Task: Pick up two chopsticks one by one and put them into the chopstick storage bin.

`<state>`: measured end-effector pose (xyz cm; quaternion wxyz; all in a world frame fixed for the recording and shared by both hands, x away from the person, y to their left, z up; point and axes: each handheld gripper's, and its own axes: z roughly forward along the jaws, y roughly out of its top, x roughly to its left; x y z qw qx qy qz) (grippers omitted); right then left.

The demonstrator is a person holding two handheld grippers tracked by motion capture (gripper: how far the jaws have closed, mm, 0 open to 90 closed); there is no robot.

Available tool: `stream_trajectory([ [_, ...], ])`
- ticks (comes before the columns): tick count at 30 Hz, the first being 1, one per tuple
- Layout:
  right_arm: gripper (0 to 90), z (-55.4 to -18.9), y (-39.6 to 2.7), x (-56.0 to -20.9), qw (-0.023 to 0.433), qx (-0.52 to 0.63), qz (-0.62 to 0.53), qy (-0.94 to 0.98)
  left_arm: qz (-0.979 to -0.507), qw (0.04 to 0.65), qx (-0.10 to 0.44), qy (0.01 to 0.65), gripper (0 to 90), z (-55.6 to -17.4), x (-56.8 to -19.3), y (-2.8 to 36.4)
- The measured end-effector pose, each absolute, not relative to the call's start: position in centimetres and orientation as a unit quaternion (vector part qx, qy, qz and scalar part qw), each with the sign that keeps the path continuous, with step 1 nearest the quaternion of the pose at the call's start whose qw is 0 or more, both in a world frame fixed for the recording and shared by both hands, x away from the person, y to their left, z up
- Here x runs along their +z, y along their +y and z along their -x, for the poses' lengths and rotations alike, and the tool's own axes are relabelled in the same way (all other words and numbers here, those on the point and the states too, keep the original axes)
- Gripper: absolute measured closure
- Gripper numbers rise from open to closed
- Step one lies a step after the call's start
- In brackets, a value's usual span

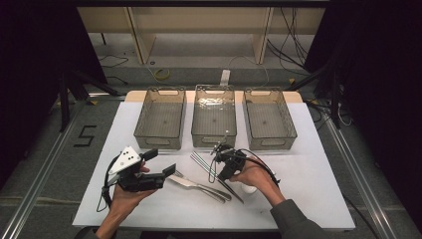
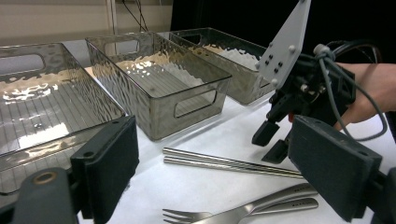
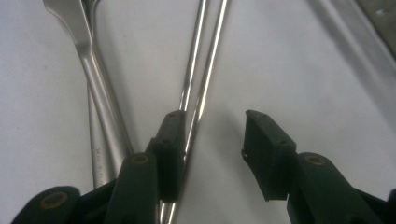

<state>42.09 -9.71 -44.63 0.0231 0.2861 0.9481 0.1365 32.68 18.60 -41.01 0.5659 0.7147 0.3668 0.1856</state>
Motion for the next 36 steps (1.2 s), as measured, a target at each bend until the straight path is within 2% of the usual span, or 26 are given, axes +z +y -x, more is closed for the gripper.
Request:
stream_trajectory([
  [13,73.3,-42.2,-9.0,-45.7,0.003,0.109,-0.282,0.953,-0.714,0.567,0.183,0.368,15.6,-32.7,-41.1,18.6],
  [18,79.9,-42.3,-9.0,-45.7,0.012,0.104,-0.281,0.954,-0.716,0.566,0.184,0.367,15.6,-32.7,-41.1,18.6],
  [29,86.1,-43.0,-8.8,-45.8,0.000,0.091,-0.296,0.951,-0.716,0.565,0.184,0.367,15.6,-32.7,-41.1,18.5],
  [36,86.7,-43.0,-8.8,-45.7,0.000,0.090,-0.303,0.949,-0.716,0.565,0.185,0.366,15.6,-32.7,-41.0,18.6],
])
